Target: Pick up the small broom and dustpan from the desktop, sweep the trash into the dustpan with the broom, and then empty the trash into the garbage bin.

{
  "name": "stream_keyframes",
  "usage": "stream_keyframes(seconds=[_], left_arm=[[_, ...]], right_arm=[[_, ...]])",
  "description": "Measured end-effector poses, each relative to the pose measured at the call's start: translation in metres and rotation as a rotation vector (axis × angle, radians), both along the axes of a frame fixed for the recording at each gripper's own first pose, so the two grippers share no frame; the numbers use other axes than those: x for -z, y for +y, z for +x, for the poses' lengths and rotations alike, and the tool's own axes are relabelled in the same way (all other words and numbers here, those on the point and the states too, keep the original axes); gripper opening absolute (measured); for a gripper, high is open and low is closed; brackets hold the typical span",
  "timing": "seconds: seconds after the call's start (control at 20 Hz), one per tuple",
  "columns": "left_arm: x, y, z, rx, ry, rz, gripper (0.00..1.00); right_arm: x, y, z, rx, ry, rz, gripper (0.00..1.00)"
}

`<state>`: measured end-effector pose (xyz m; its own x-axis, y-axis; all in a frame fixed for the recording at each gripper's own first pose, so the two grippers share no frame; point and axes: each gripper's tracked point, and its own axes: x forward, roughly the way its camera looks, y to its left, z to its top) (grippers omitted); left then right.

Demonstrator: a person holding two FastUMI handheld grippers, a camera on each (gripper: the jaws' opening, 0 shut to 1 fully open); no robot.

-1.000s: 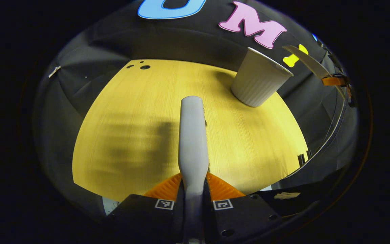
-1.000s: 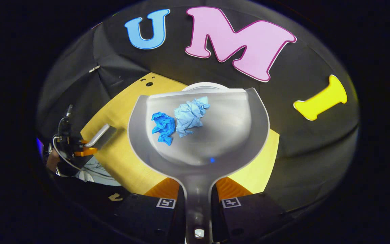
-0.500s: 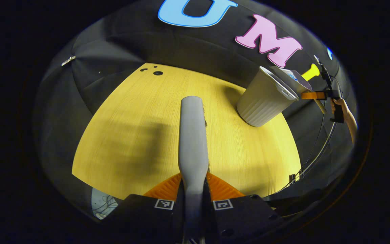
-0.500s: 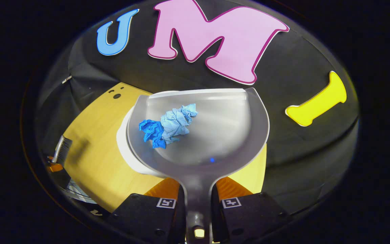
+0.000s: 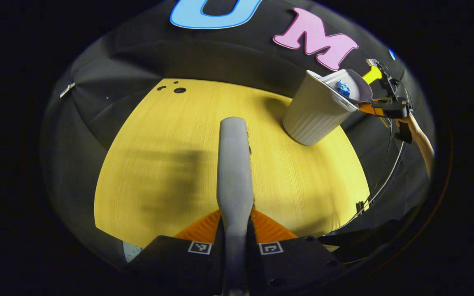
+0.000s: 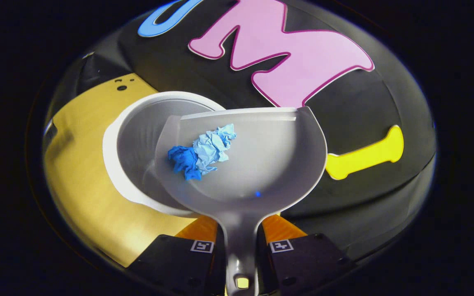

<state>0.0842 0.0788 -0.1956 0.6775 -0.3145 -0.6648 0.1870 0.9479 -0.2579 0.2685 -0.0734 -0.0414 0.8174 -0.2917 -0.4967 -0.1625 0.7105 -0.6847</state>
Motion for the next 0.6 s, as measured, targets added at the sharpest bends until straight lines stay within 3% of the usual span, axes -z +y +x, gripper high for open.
stream_keyframes(seconds=[0.05, 0.5, 0.6], left_arm=[[0.0, -0.001, 0.002, 0.006, 0.001, 0.0, 0.31], [0.01, -0.006, 0.01, 0.007, 0.04, -0.031, 0.28], [0.011, -0.006, 0.009, -0.002, 0.046, -0.042, 0.27]], right_arm=[[-0.001, 0.0, 0.002, -0.009, -0.021, -0.044, 0.34], [-0.014, -0.007, 0.006, -0.043, -0.161, -0.414, 0.34], [-0.014, 0.0, 0.003, -0.05, -0.196, -0.451, 0.34]])
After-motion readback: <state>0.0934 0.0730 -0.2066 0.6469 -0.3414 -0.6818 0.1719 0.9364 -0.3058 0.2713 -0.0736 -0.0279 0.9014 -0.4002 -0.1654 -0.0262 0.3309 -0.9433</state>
